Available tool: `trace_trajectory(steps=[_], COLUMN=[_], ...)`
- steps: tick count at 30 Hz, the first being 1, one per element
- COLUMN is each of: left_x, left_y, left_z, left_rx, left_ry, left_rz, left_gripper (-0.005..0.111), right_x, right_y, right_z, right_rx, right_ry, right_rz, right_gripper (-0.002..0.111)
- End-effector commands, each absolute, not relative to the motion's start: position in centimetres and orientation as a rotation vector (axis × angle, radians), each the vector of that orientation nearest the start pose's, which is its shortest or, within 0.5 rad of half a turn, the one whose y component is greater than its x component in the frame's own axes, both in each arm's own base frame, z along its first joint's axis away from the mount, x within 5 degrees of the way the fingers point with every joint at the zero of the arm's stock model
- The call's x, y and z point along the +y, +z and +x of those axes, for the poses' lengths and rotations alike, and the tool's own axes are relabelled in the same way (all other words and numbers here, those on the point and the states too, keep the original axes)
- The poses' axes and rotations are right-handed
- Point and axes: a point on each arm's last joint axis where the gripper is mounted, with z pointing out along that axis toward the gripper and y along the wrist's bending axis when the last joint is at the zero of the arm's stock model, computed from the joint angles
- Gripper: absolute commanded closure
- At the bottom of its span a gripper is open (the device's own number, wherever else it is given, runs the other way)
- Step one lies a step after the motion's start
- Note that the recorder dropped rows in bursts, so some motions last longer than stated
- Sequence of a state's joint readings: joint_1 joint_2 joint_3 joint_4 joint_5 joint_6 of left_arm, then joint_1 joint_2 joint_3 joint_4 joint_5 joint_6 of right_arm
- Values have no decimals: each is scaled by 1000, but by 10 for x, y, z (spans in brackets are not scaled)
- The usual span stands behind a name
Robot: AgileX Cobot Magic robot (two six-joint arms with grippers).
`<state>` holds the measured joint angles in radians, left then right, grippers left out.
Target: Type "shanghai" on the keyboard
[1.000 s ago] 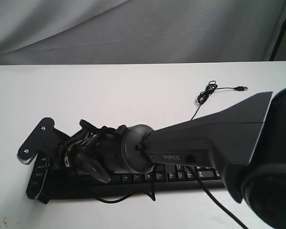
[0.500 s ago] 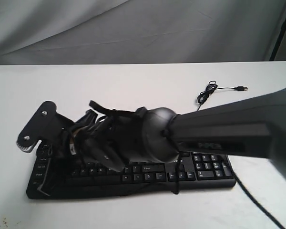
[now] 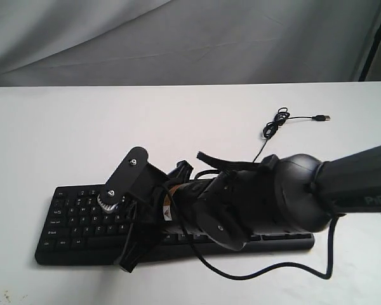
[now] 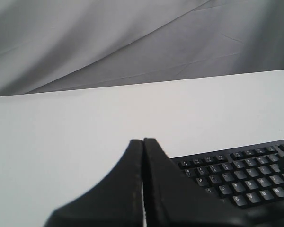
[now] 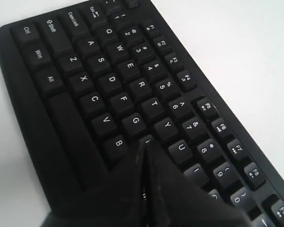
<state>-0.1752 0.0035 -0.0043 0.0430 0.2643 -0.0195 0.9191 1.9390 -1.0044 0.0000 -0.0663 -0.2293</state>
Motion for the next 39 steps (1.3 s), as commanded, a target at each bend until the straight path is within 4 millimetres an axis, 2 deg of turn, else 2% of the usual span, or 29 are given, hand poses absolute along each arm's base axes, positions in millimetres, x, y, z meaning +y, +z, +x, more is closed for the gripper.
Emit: trace_trajectory(steps=[1, 12, 39], left_x=[-9, -9, -9], left_y=[190, 190, 190], left_z=[54, 54, 54], left_rx=[1738, 1738, 1738], left_ry=[-106, -106, -106], left_rz=[165, 165, 165], left_gripper=[107, 107, 107], right_x=[306, 309, 311], right_y=[124, 109, 105], right_z=[235, 237, 239], right_rx=[2006, 2008, 2004], right_ry=[342, 341, 336], right_rz=[-1271, -1272, -1282], right_gripper=[108, 108, 108])
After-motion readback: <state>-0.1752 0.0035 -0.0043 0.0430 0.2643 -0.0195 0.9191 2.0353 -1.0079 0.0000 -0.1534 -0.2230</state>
